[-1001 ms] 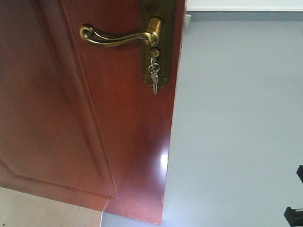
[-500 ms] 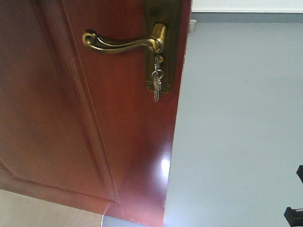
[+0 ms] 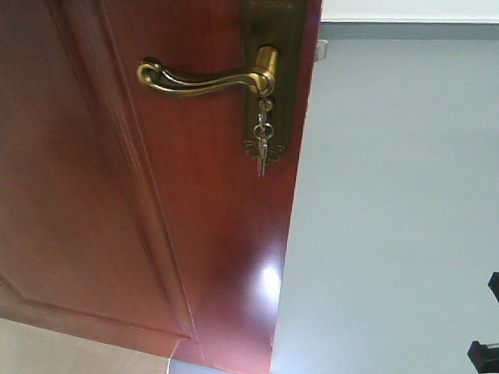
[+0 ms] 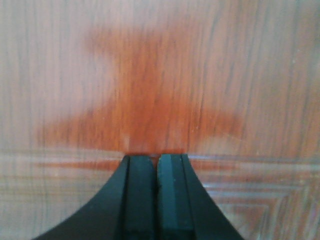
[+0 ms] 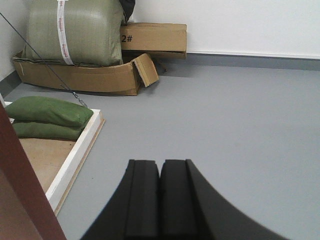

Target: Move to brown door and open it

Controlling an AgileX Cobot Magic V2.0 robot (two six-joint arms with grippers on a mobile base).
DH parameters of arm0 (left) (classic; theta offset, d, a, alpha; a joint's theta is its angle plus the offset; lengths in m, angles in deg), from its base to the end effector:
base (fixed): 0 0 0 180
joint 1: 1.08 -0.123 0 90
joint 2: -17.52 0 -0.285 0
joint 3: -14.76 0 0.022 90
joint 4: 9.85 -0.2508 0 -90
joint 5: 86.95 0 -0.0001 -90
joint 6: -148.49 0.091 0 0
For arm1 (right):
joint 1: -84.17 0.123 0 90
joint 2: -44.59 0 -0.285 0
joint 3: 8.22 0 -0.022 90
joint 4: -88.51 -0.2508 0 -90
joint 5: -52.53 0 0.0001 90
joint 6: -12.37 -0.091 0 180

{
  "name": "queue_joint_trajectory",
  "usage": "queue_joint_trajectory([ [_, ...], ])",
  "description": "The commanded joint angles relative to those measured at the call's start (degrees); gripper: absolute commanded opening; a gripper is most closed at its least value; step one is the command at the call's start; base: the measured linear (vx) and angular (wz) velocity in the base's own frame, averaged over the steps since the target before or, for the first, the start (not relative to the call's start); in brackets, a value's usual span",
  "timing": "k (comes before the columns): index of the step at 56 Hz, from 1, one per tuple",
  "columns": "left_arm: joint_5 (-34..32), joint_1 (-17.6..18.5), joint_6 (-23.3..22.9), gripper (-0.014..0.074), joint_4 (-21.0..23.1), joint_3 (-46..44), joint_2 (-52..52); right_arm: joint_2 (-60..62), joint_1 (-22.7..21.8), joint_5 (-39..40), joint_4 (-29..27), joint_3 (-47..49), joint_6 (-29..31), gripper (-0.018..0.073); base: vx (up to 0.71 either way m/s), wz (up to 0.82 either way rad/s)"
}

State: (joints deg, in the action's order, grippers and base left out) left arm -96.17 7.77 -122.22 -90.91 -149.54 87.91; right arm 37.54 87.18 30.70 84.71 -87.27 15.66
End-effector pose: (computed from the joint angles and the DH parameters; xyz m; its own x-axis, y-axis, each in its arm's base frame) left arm 0.2375 -0.0515 0.4389 0.0387 -0.1755 -0.9837 0.3188 0.9352 -0.1543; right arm 0.0522 0.0050 0.1690 -0.3070 -0.0120 -0.9516 -0.0746 0.9971 0.0115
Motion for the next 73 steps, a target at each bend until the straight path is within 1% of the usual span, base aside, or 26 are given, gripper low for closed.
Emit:
queue_joint_trajectory([
  [1,0.08,0.23,-0.08,0.0146,1.12,-1.87,-0.67,0.32,0.08,4.69,0.23,-0.25,0.45,0.0000,0.03,-0.02],
  [73,0.08,0.23,-0.08,0.0146,1.12,-1.87,-0.67,0.32,0.08,4.38,0.23,-0.25,0.45,0.0000,0.02,-0.01],
])
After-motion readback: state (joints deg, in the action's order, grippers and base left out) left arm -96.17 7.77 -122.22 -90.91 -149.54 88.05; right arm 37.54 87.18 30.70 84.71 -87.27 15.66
